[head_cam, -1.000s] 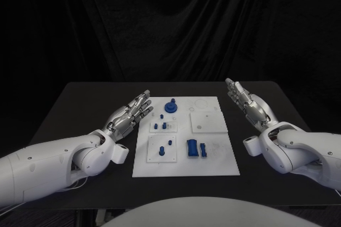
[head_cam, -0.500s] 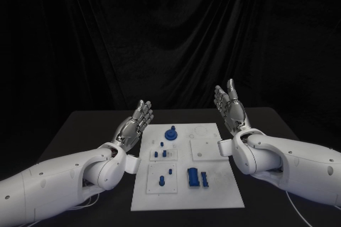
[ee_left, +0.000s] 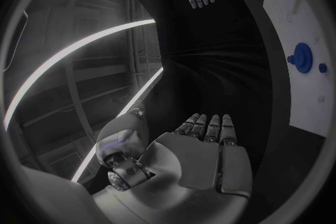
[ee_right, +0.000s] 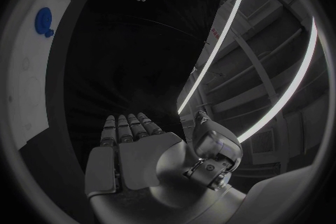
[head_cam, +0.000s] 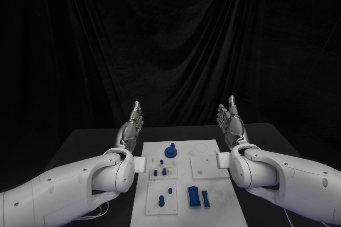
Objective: Assemble the parts on the task board
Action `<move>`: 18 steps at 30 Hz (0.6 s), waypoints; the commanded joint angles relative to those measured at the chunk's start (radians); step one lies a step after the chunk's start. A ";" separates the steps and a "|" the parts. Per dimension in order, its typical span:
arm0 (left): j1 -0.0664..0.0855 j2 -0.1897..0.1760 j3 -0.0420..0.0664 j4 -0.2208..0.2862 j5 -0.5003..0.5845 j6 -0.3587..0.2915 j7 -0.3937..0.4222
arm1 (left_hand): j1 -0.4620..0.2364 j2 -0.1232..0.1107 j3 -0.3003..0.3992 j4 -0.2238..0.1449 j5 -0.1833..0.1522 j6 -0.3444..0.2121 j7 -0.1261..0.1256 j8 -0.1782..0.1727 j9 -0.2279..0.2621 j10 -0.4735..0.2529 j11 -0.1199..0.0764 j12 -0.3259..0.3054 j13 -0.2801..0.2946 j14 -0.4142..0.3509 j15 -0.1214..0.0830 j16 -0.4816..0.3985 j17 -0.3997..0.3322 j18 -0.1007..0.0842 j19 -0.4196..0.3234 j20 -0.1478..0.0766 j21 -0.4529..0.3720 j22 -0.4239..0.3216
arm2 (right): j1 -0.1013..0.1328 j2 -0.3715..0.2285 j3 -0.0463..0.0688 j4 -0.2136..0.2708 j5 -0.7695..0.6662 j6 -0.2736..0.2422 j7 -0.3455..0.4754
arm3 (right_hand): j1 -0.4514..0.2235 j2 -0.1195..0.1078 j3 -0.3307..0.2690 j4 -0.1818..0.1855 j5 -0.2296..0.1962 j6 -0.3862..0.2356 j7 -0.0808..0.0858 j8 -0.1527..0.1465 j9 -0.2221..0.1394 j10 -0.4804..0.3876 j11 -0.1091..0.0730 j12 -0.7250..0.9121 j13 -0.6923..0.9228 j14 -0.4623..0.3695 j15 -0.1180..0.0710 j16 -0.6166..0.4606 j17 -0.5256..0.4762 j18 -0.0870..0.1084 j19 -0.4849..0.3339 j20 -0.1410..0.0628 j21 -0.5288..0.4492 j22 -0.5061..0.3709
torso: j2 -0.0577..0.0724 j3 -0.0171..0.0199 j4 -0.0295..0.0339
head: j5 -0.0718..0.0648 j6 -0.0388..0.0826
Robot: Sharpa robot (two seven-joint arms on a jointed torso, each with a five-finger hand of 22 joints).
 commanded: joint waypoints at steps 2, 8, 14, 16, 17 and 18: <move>0.003 0.003 0.002 0.003 0.026 -0.092 -0.018 | -0.099 -0.022 0.047 -0.019 -0.005 -0.006 0.002 -0.005 -0.001 -0.001 0.006 -0.006 -0.001 0.000 -0.007 -0.007 -0.001 -0.013 0.001 -0.005 -0.006 -0.002 | -0.003 0.000 0.001 0.000 0.019 -0.023 -0.011 | -0.006 0.001 0.000 -0.003 -0.003 -0.005 -0.001 -0.004 -0.001 -0.003 0.000 -0.004 -0.001 0.000 -0.005 -0.003 -0.001 -0.007 0.000 -0.005 -0.004 -0.001 | -0.001 0.0009 -0.0004 | 0.000 0.001; 0.003 0.003 0.002 0.003 0.026 -0.092 -0.018 | -0.139 -0.022 0.047 -0.019 -0.005 -0.006 0.002 -0.005 -0.001 -0.001 0.006 -0.006 -0.001 0.000 -0.007 -0.007 -0.001 -0.013 0.001 -0.005 -0.006 -0.002 | -0.003 0.000 0.001 0.000 0.019 -0.023 -0.011 | -0.006 0.001 0.000 -0.003 -0.003 -0.005 -0.001 -0.004 -0.001 -0.003 0.000 -0.004 -0.001 0.000 -0.005 -0.003 -0.001 -0.007 0.000 -0.005 -0.004 -0.001 | -0.001 0.0009 -0.0004 | 0.000 0.001; 0.003 0.003 0.002 0.003 0.026 -0.092 -0.018 | -0.172 -0.022 0.047 -0.019 -0.005 -0.006 0.002 -0.005 -0.001 -0.001 0.006 -0.006 -0.001 0.000 -0.007 -0.007 -0.001 -0.013 0.001 -0.005 -0.006 -0.002 | -0.003 0.000 0.001 0.000 0.019 -0.023 -0.011 | -0.006 0.001 0.000 -0.003 -0.003 -0.005 -0.001 -0.004 -0.001 -0.003 0.000 -0.004 -0.001 0.000 -0.005 -0.003 -0.001 -0.007 0.000 -0.005 -0.004 -0.001 | -0.001 0.0009 -0.0004 | 0.000 0.001; 0.003 0.003 0.002 0.003 0.026 -0.092 -0.018 | -0.205 -0.022 0.047 -0.019 -0.005 -0.006 0.002 -0.005 -0.001 -0.001 0.006 -0.006 -0.001 0.000 -0.007 -0.007 -0.001 -0.013 0.001 -0.005 -0.006 -0.002 | -0.003 0.000 0.001 0.000 0.019 -0.023 -0.011 | -0.006 0.001 0.000 -0.003 -0.003 -0.005 -0.001 -0.004 -0.001 -0.003 0.000 -0.004 -0.001 0.000 -0.005 -0.003 -0.001 -0.007 0.000 -0.005 -0.004 -0.001 | -0.001 0.0009 -0.0004 | 0.000 0.001; 0.003 0.003 0.002 0.003 0.026 -0.092 -0.018 | -0.283 -0.022 0.047 -0.019 -0.005 -0.006 0.002 -0.005 -0.001 -0.001 0.006 -0.006 -0.001 0.000 -0.007 -0.007 -0.001 -0.013 0.001 -0.005 -0.006 -0.002 | -0.003 0.000 0.001 0.000 0.019 -0.023 -0.011 | -0.006 0.001 0.000 -0.003 -0.003 -0.005 -0.001 -0.004 -0.001 -0.003 0.000 -0.004 -0.001 0.000 -0.005 -0.003 -0.001 -0.007 0.000 -0.005 -0.004 -0.001 | -0.001 0.0009 -0.0004 | 0.000 0.001; 0.003 0.003 0.002 0.003 0.026 -0.092 -0.018 | -0.283 -0.022 0.047 -0.019 -0.005 -0.006 0.002 -0.005 -0.001 -0.001 0.006 -0.006 -0.001 0.000 -0.007 -0.007 -0.001 -0.013 0.001 -0.005 -0.006 -0.002 | -0.003 0.000 0.001 0.000 0.019 -0.023 -0.011 | -0.006 0.001 0.000 -0.003 -0.003 -0.005 -0.001 -0.004 -0.001 -0.003 0.000 -0.004 -0.001 0.000 -0.005 -0.003 -0.001 -0.007 0.000 -0.005 -0.004 -0.001 | -0.001 0.0009 -0.0004 | 0.000 0.001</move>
